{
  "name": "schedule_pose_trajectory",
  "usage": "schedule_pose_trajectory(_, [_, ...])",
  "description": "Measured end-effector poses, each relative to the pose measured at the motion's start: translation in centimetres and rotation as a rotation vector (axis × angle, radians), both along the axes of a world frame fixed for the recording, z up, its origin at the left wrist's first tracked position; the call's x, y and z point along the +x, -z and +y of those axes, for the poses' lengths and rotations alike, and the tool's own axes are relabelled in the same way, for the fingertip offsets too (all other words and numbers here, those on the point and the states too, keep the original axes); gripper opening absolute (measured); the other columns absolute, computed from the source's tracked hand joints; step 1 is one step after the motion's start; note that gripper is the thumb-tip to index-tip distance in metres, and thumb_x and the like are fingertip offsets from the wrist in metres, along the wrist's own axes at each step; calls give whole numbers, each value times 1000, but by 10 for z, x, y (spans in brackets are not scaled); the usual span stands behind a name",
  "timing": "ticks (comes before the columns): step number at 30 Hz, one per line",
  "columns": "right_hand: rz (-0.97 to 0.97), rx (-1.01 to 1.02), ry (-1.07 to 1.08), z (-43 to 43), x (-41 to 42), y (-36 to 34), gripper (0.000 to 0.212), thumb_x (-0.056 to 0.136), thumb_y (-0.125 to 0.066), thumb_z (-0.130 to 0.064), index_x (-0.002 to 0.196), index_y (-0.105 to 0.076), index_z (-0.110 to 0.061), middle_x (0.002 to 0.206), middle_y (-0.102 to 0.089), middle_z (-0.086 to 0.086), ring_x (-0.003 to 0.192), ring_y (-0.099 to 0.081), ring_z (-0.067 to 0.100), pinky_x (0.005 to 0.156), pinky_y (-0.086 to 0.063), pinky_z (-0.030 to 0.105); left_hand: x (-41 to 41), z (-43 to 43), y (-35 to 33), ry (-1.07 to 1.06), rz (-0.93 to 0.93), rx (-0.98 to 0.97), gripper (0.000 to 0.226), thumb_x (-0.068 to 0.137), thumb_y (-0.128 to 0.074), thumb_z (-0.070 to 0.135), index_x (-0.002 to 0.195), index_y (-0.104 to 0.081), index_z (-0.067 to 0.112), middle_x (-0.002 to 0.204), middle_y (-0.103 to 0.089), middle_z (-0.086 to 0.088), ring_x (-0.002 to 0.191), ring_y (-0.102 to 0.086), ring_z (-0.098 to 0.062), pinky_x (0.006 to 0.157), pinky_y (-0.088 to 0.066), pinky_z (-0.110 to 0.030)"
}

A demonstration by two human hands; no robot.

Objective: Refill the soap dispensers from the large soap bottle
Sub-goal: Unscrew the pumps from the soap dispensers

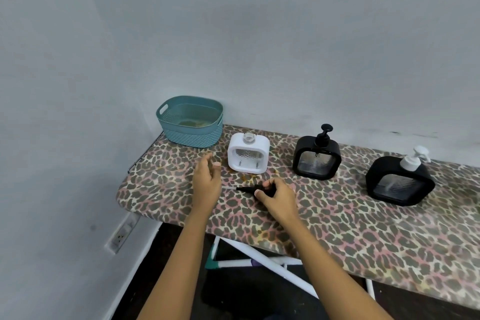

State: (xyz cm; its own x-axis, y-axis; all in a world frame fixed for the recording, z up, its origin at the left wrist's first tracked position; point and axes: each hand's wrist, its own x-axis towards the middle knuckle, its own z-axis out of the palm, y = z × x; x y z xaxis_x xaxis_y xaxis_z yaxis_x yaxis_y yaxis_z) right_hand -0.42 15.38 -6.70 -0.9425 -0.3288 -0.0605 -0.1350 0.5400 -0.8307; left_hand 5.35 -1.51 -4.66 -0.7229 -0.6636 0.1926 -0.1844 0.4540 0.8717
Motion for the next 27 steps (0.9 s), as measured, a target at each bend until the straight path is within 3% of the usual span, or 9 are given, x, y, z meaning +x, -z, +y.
schedule_pose_trajectory(4, [34, -1, -4, 10, -4, -4, 27, 74, -71, -44, 91, -59, -26, 96, -60, -7, 99, -53, 20, 89, -48, 39, -6, 20, -8, 13, 82, -38, 39, 96, -47, 29, 131, -46, 12, 131, -52, -8, 119, -51, -20, 101, -44, -42])
schedule_pose_trajectory(6, [151, -99, 96, 22, -5, -18, 25, 76, -71, -38, 94, -59, -25, 99, -59, -6, 97, -54, 15, 90, -48, 35, -11, 36, -16, 41, 161, -30, 36, 95, -49, 30, 127, -48, 13, 126, -54, -6, 115, -53, -17, 99, -47, -40])
schedule_pose_trajectory(9, [386, -332, 394, 48, -15, -54, 25, 84, -69, -21, 105, -58, -13, 103, -53, -1, 87, -51, 4, 82, -43, 14, -24, 65, -34, 137, 232, -19, 37, 93, -55, 24, 127, -49, 10, 127, -53, -5, 115, -51, -11, 101, -43, -26])
schedule_pose_trajectory(11, [465, -385, 534, 66, -33, -72, 33, 85, -68, -21, 111, -54, -8, 110, -50, 4, 93, -52, 12, 82, -45, 20, -38, 85, -43, 225, 221, -22, 41, 91, -58, 22, 129, -48, 10, 129, -53, -3, 117, -50, -10, 100, -40, -19])
schedule_pose_trajectory(14, [368, -205, 482, 82, -69, -80, 53, 80, -73, -30, 121, -50, -7, 121, -46, 9, 109, -50, 24, 91, -45, 35, -65, 109, -47, 361, 118, -77, 52, 89, -61, 24, 136, -40, 13, 139, -46, -3, 126, -44, -12, 105, -37, -25])
schedule_pose_trajectory(16, [261, -51, 344, 86, -90, -82, 62, 76, -77, -35, 124, -51, -6, 125, -47, 11, 110, -51, 25, 86, -42, 30, -84, 121, -46, 429, 9, -111, 62, 89, -61, 25, 142, -32, 15, 147, -37, -4, 135, -36, -16, 109, -32, -30])
schedule_pose_trajectory(21, [262, 54, 203, 82, -112, -83, 40, 74, -80, -29, 99, -64, -3, 88, -65, 7, 77, -58, 18, 57, -36, 20, -123, 137, -46, 531, -130, -190, 68, 90, -59, 23, 147, -23, 13, 153, -27, -6, 141, -25, -20, 115, -24, -35])
schedule_pose_trajectory(24, [300, 61, 191, 81, -118, -81, 32, 76, -77, -27, 92, -63, -4, 79, -59, 2, 71, -54, 16, 56, -35, 19, -137, 136, -41, 570, -155, -226, 51, 87, -61, 18, 134, -44, 12, 134, -52, -8, 124, -48, -23, 105, -40, -41])
schedule_pose_trajectory(27, [346, 60, 147, 83, -120, -77, 24, 78, -74, -25, 79, -57, -8, 67, -53, -2, 62, -50, 15, 52, -31, 19, -138, 137, -34, 553, -103, -233, 44, 84, -62, 10, 127, -53, 11, 123, -58, -6, 113, -54, -21, 98, -44, -33])
